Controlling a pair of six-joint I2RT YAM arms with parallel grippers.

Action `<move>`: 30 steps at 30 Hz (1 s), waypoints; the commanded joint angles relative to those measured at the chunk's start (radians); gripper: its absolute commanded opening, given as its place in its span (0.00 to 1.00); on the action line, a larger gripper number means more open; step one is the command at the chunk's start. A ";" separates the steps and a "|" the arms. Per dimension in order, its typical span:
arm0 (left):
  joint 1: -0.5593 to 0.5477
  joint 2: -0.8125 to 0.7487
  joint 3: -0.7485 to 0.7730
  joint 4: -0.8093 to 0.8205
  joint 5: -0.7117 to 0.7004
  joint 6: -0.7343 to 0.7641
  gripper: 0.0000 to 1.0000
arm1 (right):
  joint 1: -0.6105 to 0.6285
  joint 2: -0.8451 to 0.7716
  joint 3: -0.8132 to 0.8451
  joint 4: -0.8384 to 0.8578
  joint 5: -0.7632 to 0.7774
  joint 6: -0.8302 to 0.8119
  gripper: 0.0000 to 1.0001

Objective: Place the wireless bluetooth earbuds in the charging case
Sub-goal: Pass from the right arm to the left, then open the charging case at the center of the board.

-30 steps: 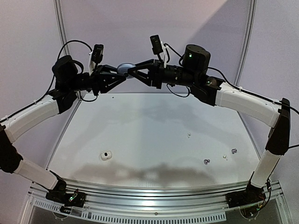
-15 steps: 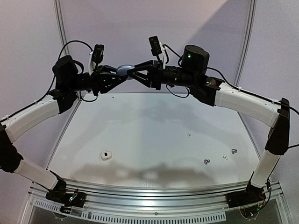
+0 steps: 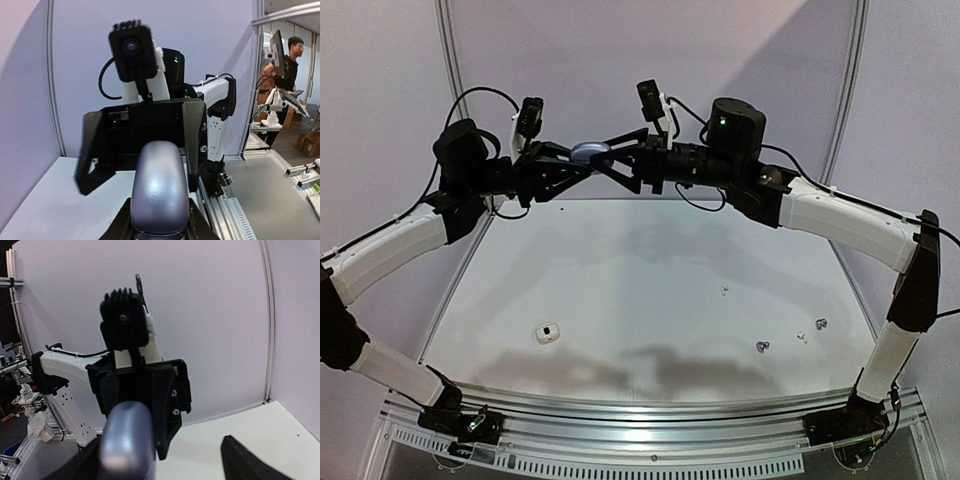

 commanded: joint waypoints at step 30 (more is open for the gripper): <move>-0.035 -0.046 0.060 -0.388 0.056 0.483 0.00 | 0.002 -0.028 0.069 -0.316 0.284 -0.187 0.98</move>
